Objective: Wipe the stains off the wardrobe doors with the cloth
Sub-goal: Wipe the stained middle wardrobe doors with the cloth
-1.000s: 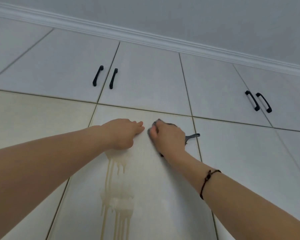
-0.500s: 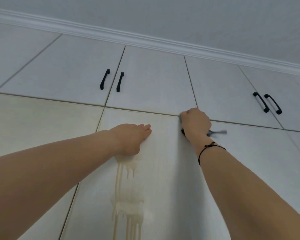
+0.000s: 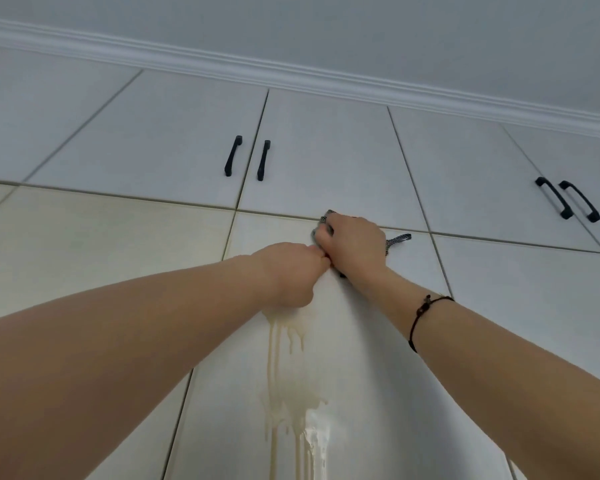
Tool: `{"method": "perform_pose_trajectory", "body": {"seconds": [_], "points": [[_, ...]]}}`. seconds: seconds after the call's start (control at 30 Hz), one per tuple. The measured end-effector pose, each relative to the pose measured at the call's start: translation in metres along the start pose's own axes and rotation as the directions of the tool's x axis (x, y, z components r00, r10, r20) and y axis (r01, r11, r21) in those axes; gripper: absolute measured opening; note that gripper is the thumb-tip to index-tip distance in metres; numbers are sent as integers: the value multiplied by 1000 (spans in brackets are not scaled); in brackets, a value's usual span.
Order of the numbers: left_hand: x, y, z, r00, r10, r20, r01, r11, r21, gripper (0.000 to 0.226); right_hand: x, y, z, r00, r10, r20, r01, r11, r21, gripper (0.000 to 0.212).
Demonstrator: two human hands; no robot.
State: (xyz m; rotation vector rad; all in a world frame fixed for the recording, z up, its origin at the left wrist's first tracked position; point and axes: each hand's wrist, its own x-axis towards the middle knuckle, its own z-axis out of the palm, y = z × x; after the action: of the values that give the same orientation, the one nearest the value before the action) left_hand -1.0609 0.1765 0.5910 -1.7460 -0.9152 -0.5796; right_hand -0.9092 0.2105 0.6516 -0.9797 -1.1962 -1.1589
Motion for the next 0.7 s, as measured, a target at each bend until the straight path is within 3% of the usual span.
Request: {"method": "perform_pose_trajectory", "body": {"seconds": [0.03, 0.13, 0.17, 0.23, 0.3, 0.33, 0.4, 0.47, 0.53, 0.57, 0.67, 0.7], "points": [[-3, -5, 0, 1000, 13, -15, -13, 1000, -1, 61, 7, 5, -2, 1000, 0, -14, 0, 1000, 4, 24], [-11, -30, 1, 1000, 16, -13, -16, 1000, 8, 54, 38, 32, -15, 943, 321, -92, -316, 946, 67, 18], [-14, -43, 0, 999, -10, -39, 10, 1000, 8, 44, 39, 22, -11, 929, 356, -99, -350, 934, 77, 18], [-15, -61, -3, 995, -64, -76, 67, 997, 41, 28, 24, -19, 3, 982, 170, -83, -168, 985, 28, 19], [-15, -71, 0, 993, -81, -86, 92, 987, 134, 28, 10, -49, 21, 998, -62, 3, 62, 998, 22, 21], [-15, -74, 2, 993, -76, -87, 90, 981, 172, 33, 16, -48, 20, 996, -85, 7, 85, 996, 23, 21], [-14, -75, 6, 996, -71, -54, 80, 980, 184, 45, 40, -18, 6, 994, 100, -33, -98, 994, 54, 19], [-15, -80, 9, 996, -76, -50, 84, 978, 190, 56, 57, 6, -6, 938, 336, -89, -329, 940, 88, 21], [-14, -78, 11, 994, -77, -76, 90, 977, 194, 64, 55, 7, -2, 909, 397, -123, -391, 918, 72, 23], [-12, -77, 13, 993, -81, -90, 97, 976, 196, 68, 48, -5, 2, 933, 337, -128, -331, 942, 61, 21], [-6, -83, 19, 991, -68, -118, 91, 975, 204, 76, 20, -29, 20, 997, -31, -64, 30, 999, -16, 23], [-6, -85, 19, 991, -63, -120, 87, 975, 207, 76, 20, -23, 16, 997, -56, -44, 54, 998, -34, 23]]}}
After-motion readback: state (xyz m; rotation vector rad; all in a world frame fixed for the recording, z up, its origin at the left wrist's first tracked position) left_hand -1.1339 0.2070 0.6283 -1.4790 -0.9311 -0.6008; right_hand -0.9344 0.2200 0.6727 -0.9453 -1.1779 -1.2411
